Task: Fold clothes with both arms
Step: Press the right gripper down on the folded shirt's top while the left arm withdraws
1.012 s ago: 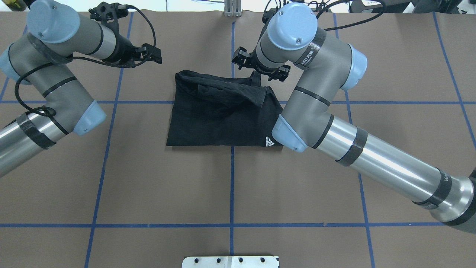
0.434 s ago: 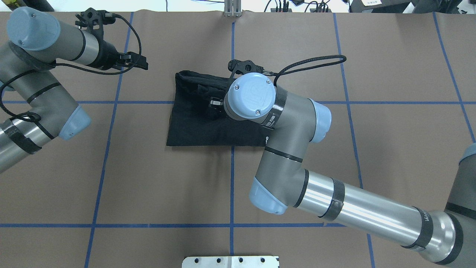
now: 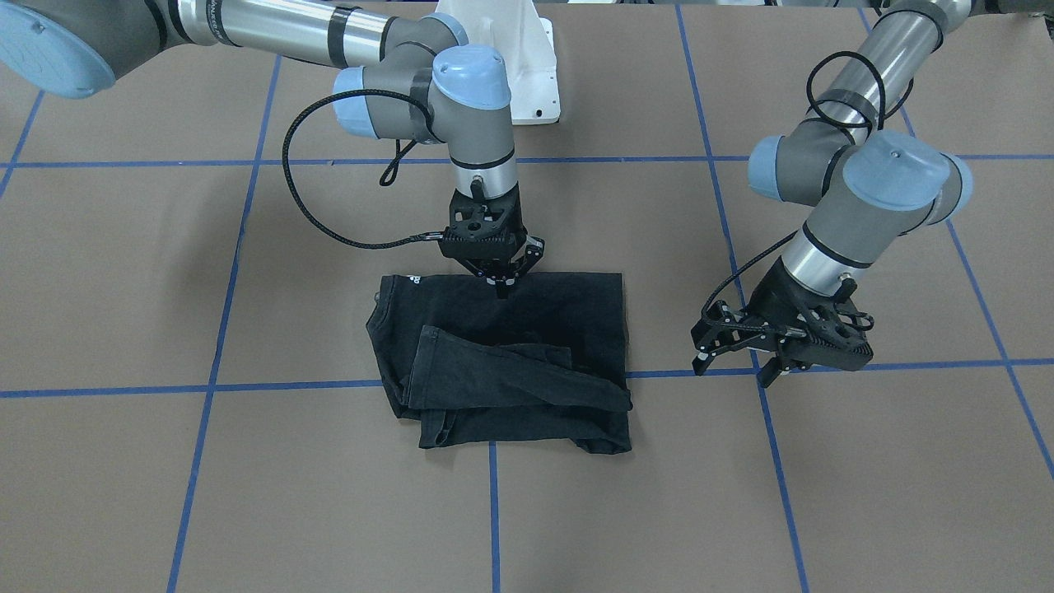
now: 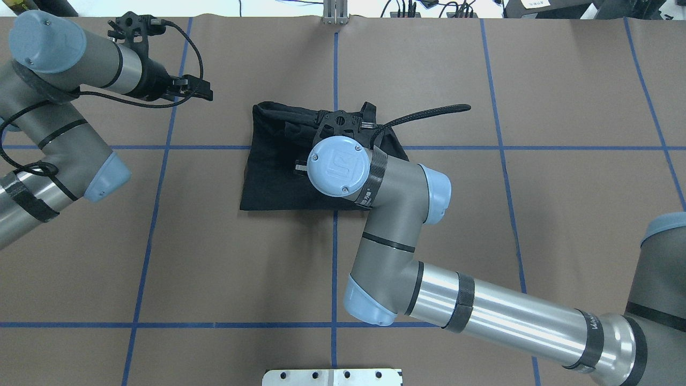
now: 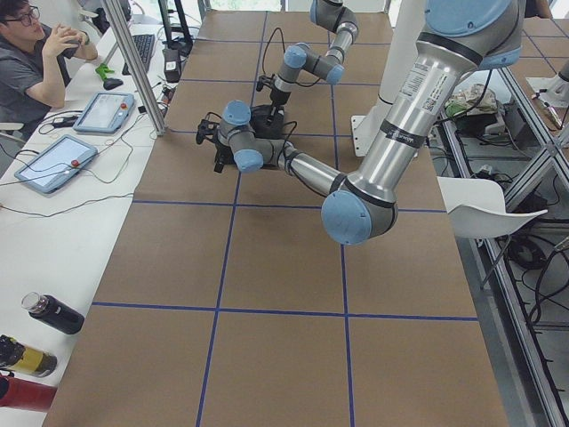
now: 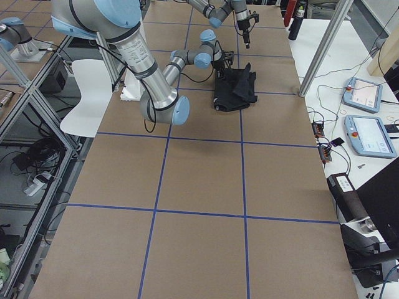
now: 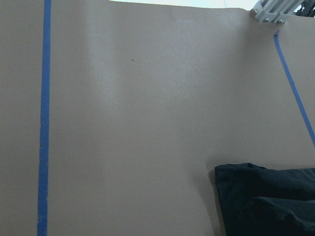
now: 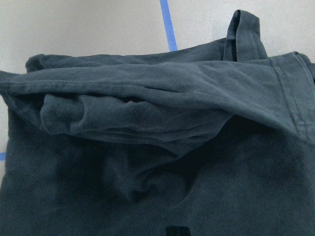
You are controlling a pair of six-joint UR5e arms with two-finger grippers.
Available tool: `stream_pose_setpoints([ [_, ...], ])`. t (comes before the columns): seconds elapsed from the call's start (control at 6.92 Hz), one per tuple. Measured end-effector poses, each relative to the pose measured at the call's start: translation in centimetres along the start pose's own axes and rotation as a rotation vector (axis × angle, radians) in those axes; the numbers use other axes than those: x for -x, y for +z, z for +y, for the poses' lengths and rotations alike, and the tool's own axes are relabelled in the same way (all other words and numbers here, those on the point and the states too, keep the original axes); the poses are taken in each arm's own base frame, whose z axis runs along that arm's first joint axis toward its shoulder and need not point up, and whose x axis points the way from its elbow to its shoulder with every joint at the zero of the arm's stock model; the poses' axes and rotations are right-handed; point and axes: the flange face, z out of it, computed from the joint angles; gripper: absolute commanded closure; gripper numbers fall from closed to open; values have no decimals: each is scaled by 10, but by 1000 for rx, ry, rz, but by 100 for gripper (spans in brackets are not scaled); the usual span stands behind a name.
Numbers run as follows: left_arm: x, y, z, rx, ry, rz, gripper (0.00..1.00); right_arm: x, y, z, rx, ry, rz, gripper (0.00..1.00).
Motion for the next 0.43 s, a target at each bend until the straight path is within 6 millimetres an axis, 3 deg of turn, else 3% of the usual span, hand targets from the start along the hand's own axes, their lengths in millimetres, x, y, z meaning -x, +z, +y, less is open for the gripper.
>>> stream_pose_setpoints([
  [0.43,-5,-7,0,-8,4,11,0,9,46,-37,-148,7,65,100],
])
